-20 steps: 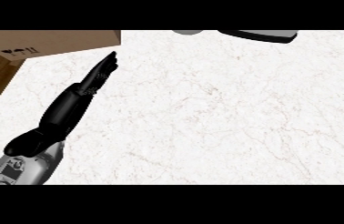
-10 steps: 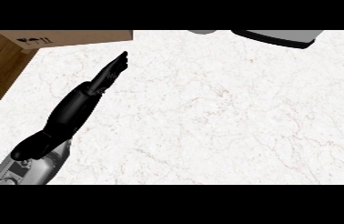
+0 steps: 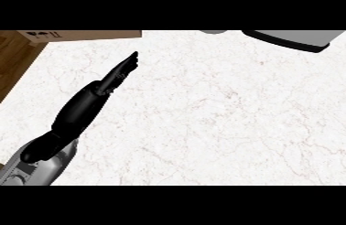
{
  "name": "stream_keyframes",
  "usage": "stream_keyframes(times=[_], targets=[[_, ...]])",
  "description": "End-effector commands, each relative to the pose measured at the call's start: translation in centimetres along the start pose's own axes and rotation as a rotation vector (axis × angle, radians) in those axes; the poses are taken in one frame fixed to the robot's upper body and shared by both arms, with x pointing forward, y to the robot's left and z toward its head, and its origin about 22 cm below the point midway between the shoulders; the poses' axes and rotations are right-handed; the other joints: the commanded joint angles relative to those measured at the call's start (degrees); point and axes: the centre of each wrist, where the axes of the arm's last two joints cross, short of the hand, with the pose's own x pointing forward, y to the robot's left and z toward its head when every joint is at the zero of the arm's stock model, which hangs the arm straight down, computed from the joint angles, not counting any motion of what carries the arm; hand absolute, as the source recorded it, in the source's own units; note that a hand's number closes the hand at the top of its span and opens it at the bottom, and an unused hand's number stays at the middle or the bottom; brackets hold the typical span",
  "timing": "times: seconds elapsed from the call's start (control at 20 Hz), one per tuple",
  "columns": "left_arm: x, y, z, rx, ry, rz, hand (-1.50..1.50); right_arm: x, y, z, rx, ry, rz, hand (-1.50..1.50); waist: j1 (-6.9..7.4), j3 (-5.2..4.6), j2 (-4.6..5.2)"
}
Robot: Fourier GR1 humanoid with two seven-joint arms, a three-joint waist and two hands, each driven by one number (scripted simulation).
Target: Pick the squash from the tray and place it in the plate
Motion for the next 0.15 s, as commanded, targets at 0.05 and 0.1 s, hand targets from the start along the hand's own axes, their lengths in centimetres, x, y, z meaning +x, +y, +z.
stream_keyframes(times=[0.05,0.1], targets=[[0.24,-0.01,-0.48,-0.018,-0.006,-0.004,0.0,-0.44,1.06,1.58,0.002,0.227,-0.136,-1.5,1.08,0.12,0.02],[0.05,-0.57,-0.45,-0.024,-0.006,0.013,0.0,-0.44,1.05,1.57,0.004,0.234,-0.141,-1.5,1.28,-0.04,0.14]])
